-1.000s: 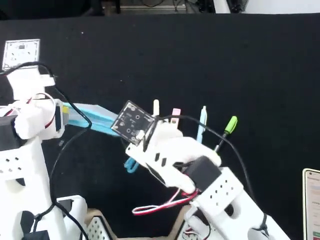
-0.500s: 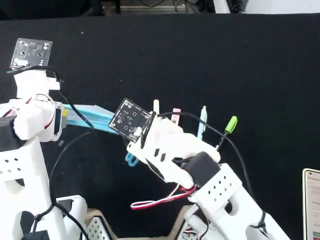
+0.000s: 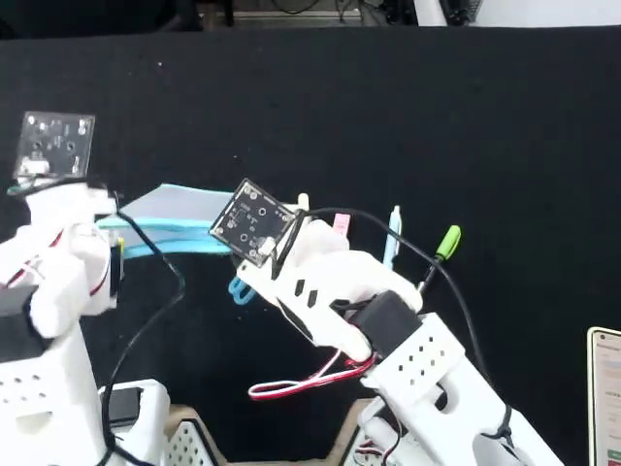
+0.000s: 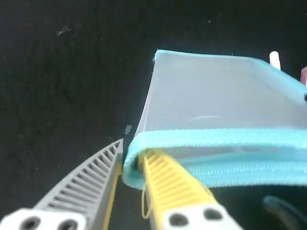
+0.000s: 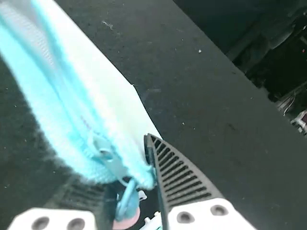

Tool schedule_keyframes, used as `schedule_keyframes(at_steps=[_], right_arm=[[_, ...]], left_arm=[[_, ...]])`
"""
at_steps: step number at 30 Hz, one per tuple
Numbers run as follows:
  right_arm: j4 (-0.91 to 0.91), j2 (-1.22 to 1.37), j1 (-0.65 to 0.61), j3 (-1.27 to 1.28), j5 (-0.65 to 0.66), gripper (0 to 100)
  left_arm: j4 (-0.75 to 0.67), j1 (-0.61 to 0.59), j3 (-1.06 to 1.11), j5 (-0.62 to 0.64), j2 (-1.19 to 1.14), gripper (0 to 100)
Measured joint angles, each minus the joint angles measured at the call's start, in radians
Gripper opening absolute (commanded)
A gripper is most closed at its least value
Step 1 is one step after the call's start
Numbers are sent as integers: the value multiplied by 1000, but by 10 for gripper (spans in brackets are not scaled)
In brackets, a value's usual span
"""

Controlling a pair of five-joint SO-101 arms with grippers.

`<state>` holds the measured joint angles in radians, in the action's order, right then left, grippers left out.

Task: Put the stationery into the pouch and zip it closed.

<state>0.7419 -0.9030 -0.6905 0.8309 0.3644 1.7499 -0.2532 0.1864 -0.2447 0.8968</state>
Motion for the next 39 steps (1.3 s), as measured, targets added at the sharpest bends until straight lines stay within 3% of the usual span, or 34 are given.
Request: schedule_keyframes(at_steps=[3, 21, 25, 34, 39], right_arm=[[0, 0, 3, 2, -34, 11], [2, 118, 31, -17, -41, 11], [31, 118, 31, -17, -41, 11], [110, 118, 29, -35, -43, 11], [114, 118, 29, -35, -43, 11]], left_arm=[[0, 2, 26, 2, 8, 127], [0, 3, 12, 2, -215, 125], [0, 5, 11, 2, -216, 21], [3, 18, 12, 55, -216, 39], [-55, 18, 57, 58, -207, 108]])
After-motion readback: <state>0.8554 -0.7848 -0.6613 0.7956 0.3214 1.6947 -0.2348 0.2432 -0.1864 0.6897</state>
